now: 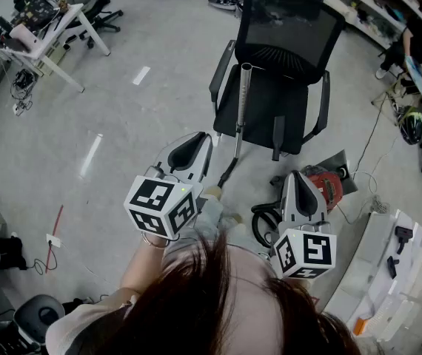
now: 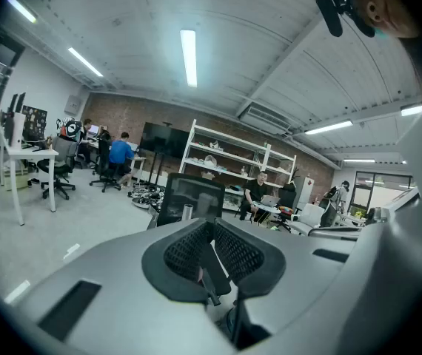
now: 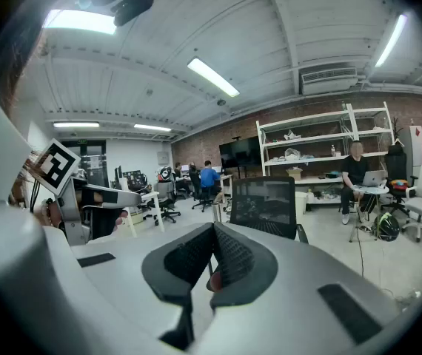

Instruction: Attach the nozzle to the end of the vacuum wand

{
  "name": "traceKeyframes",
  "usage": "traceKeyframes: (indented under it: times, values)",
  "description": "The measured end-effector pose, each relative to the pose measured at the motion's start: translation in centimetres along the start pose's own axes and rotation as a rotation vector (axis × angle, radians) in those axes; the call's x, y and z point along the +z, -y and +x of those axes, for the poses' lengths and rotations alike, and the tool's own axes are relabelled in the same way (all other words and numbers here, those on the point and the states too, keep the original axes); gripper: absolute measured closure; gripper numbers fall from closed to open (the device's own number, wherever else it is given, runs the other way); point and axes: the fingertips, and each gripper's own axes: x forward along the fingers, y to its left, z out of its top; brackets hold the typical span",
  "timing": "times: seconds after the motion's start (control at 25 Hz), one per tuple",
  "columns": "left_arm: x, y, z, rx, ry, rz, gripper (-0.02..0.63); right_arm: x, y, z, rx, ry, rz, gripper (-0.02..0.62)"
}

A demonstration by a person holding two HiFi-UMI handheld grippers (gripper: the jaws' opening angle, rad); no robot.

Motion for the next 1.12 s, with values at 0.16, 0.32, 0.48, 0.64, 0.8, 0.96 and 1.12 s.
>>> traceKeyframes:
  times: [0.16,0.32,0.48,0.64,0.8,0.96,1.12]
  values:
    - [0.7,-1.4,0.9,-0.018,-0.015,0.002,0.568,0.5,-0.9,1.5,-0.002,-0.006,0.003,0.572]
    - [0.6,-2.2,2.5,-0.044,-0.036,0.018,0.568,0.5,-1.2,2.9,-0.015,-0.015,0.028,0.572]
    - [0.9,-2.9,4.6,-0.077,-0.057,0.044,0.568,0.7,-1.3,4.3,-0.017,-0.021,0.077,0.571]
    - [1.2,-3.8,6.8,-0.120,-0.073,0.059,0.568,0.9,-1.3,6.1,-0.045,-0.025,0.084,0.571]
    - [1.9,-5.0,8.9,-0.165,-0.076,0.072,0.568,1.3,-1.4,8.5,-0.079,-0.023,0.119,0.571]
    - [2.7,-6.4,10.6,-0.191,-0.076,0.089,0.566,2.2,-1.7,10.6,-0.105,-0.005,0.164,0.571]
    - [2.9,-7.7,12.0,-0.211,-0.083,0.096,0.566,2.7,-2.5,12.2,-0.100,0.011,0.194,0.571]
